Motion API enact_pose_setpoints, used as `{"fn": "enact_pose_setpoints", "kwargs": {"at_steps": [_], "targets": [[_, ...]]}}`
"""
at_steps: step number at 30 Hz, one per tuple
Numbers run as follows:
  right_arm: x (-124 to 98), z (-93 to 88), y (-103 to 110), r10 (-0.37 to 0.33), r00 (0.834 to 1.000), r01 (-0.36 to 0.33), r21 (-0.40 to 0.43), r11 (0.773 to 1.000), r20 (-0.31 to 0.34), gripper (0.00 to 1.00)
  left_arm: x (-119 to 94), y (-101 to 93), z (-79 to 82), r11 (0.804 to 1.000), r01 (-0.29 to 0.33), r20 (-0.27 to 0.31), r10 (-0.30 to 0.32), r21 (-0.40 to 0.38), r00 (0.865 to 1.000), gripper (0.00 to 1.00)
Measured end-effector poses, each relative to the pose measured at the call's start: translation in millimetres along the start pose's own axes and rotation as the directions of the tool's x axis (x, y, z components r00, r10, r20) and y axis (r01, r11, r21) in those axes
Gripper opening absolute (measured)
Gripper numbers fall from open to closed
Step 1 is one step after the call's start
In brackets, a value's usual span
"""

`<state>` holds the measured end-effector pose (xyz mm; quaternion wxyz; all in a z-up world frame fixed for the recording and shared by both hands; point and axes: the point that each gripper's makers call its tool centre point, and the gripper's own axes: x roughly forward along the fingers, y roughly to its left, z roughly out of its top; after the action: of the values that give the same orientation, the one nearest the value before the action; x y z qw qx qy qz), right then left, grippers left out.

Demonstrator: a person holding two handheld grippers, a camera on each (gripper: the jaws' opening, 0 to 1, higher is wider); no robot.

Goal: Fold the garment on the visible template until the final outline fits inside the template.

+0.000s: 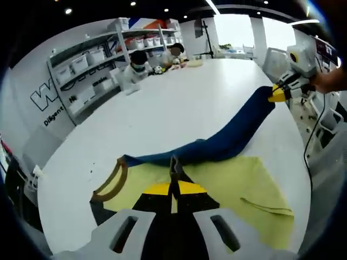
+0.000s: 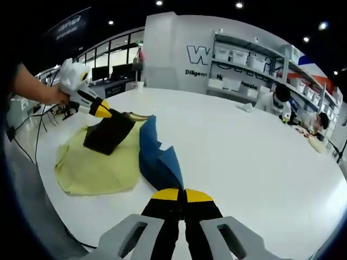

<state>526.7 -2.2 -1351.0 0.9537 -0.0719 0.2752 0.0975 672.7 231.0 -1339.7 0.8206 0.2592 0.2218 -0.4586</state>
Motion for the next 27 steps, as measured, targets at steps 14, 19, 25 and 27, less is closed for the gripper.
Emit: {"fn": "enact_pose_setpoints", "kwargs": {"at_steps": [14,19,25,27], "targets": [[1.5,8.8,1.4,0.010,1.000,-0.010,-0.022,1.000,0.010,0.00,-41.0,49.7,9.2,0.994,-0.109,0.037,0.109,-0.017,0.993,0.03],[1.2,12.2,-1.9,0.006,1.000,-0.006,-0.026,1.000,0.012,0.00,-63.2,77.6,9.8,0.986,-0.168,0.045,0.169,-0.021,0.985,0.03],[0.3,17.5,-6.4,0.000,1.000,0.000,-0.021,1.000,0.015,0.00,-89.5,108.8,2.0,0.970,-0.237,0.045,0.239,-0.050,0.970,0.03],[-0.2,19.8,-7.4,0.000,1.000,0.001,-0.019,1.000,0.017,0.00,-99.8,117.6,-1.8,0.964,-0.261,0.042,0.263,-0.051,0.964,0.03]]}}
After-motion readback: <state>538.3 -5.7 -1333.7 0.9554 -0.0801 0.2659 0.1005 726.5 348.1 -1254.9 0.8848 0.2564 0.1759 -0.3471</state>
